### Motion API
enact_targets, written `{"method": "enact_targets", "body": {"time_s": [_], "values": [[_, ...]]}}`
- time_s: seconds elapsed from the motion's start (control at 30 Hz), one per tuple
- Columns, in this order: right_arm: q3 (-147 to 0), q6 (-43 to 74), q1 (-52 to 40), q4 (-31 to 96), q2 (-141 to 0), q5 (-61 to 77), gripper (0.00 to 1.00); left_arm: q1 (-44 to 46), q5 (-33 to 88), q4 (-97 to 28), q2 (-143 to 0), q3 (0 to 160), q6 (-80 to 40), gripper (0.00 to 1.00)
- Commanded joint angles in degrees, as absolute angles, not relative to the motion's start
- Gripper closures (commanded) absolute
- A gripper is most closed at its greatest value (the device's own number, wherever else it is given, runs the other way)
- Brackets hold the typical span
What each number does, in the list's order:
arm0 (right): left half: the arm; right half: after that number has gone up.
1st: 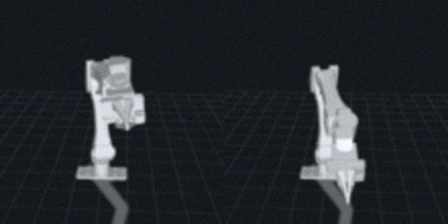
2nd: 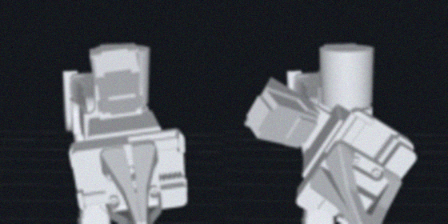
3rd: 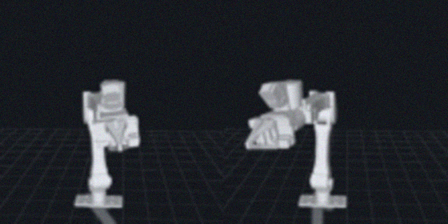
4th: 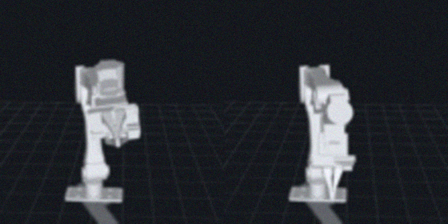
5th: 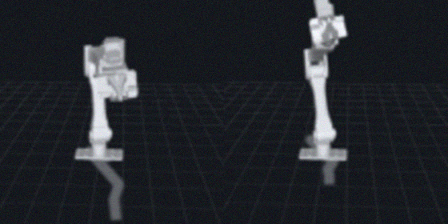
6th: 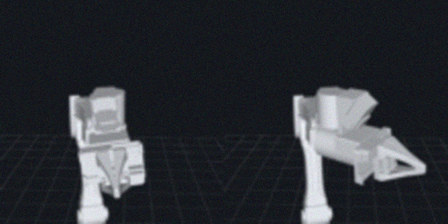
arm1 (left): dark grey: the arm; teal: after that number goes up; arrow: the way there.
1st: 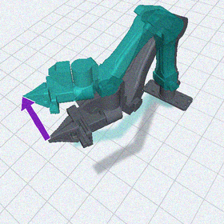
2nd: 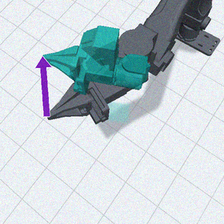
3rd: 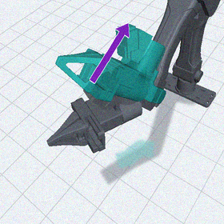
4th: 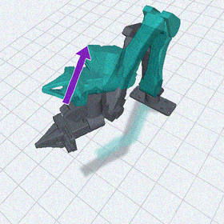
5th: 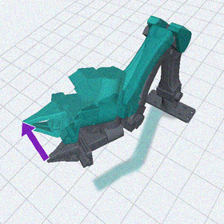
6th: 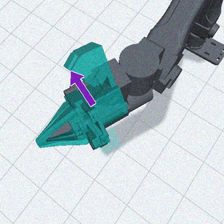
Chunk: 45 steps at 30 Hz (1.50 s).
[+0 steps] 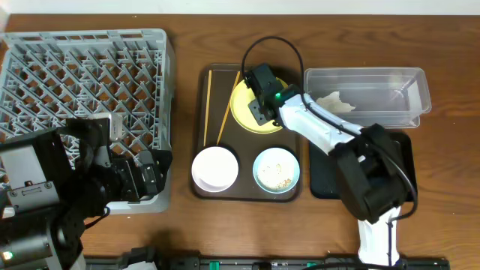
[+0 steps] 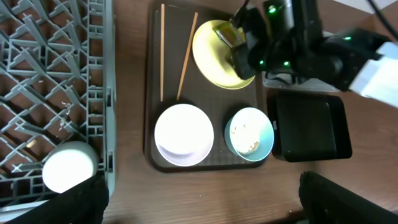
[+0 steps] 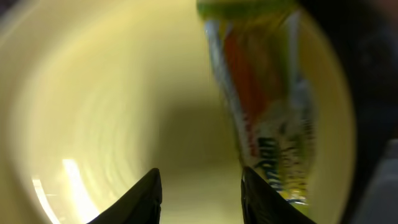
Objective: Sort waste into correct bins and load items into the dishwasher
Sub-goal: 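Grasp the snack wrapper with the right gripper and drop it in the bin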
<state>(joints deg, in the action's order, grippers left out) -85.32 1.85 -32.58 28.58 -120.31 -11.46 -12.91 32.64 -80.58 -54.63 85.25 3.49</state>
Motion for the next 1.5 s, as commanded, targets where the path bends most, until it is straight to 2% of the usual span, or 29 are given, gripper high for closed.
{"method": "enact_targets", "body": {"time_s": [0.0, 0.3, 0.6, 0.83, 1.03, 1.2, 1.4, 1.43, 1.47], "values": [[-85.4, 1.2, -32.2, 28.0, -117.6, -13.4, 0.60, -12.7, 33.0, -80.5, -54.7, 86.2, 4.5, 0.02], [-85.4, 1.2, -29.3, 27.7, -122.7, -11.3, 0.66, -12.7, 33.0, -80.5, -54.7, 86.2, 4.5, 0.02], [-87.3, 2.5, -30.1, 27.2, -120.6, -11.7, 0.99, -12.7, 33.0, -80.5, -54.7, 86.2, 4.5, 0.02], [-89.3, 9.2, -28.8, 34.3, -107.0, -8.7, 0.99, -12.7, 33.0, -80.5, -54.7, 86.2, 4.5, 0.02], [-89.3, 14.9, -23.6, 45.1, -99.0, -8.3, 0.99, -12.7, 33.0, -80.5, -54.7, 86.2, 4.5, 0.02], [-88.4, 15.7, -17.0, 54.7, -100.4, -8.3, 0.99, -12.7, 33.0, -80.5, -54.7, 86.2, 4.5, 0.02], [-86.1, 15.2, -10.7, 56.0, -106.5, -5.2, 0.99, -12.7, 33.0, -80.5, -54.7, 86.2, 4.5, 0.02], [-86.1, 14.8, -10.0, 55.7, -107.3, -5.2, 0.97, -12.7, 33.0, -80.5, -54.7, 86.2, 4.5, 0.02], [-86.1, 14.2, -9.4, 55.0, -108.0, -5.4, 0.87, -12.7, 33.0, -80.5, -54.7, 86.2, 4.5, 0.02]]}}
